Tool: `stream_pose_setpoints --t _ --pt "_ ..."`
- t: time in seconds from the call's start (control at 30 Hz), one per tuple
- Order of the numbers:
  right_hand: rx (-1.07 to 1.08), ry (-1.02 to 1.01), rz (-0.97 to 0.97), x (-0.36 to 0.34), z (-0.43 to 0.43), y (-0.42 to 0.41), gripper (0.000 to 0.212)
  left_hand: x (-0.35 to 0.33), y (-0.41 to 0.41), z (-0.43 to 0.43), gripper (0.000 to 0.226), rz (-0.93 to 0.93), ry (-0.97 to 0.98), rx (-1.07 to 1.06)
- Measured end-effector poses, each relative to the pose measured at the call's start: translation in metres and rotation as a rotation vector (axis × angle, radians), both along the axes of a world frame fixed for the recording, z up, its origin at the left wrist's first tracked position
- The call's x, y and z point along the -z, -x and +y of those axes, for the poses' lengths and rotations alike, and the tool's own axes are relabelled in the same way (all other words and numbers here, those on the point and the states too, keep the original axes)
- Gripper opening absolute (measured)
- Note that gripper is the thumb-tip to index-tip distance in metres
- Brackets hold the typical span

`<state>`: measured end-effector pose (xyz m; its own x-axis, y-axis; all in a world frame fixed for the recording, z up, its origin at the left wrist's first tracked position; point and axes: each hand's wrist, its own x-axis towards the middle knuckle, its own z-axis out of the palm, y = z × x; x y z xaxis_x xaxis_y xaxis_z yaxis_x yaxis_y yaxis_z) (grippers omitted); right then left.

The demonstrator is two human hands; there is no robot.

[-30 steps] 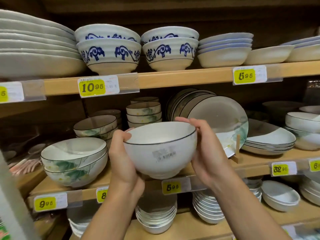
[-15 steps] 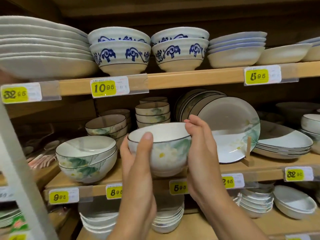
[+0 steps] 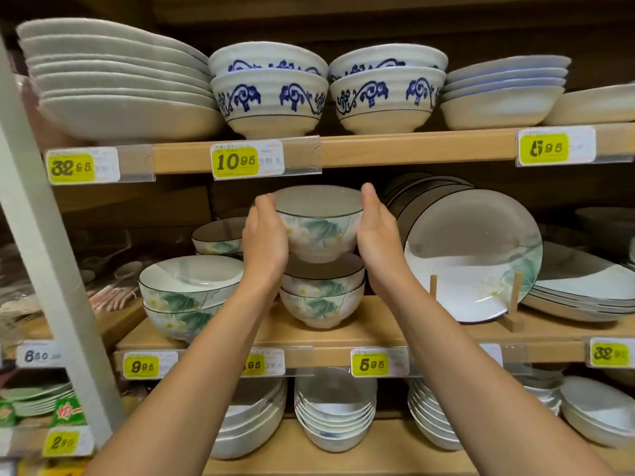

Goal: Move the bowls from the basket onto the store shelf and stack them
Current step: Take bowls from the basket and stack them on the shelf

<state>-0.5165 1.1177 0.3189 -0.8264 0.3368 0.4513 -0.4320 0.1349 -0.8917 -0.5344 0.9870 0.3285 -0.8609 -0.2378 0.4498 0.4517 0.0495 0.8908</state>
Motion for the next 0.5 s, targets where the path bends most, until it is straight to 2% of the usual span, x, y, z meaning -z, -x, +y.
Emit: stream_pose_setpoints --t 0.13,0.3,0.5 --pt "0.07 -0.099 -0.079 0.009 0.007 0.021 0.066 0.017 0.025 0.002 0.038 -0.09 0.166 -0.06" --pt "0.001 -0.118 -0.176 0.033 0.011 0.032 0.081 0.04 0.039 0.003 0.035 -0.16 0.215 -0.102" --pt "0.003 -0.054 -0.171 0.052 0.009 0.039 0.076 0.055 0.044 0.003 0.036 -0.135 0.217 -0.123"
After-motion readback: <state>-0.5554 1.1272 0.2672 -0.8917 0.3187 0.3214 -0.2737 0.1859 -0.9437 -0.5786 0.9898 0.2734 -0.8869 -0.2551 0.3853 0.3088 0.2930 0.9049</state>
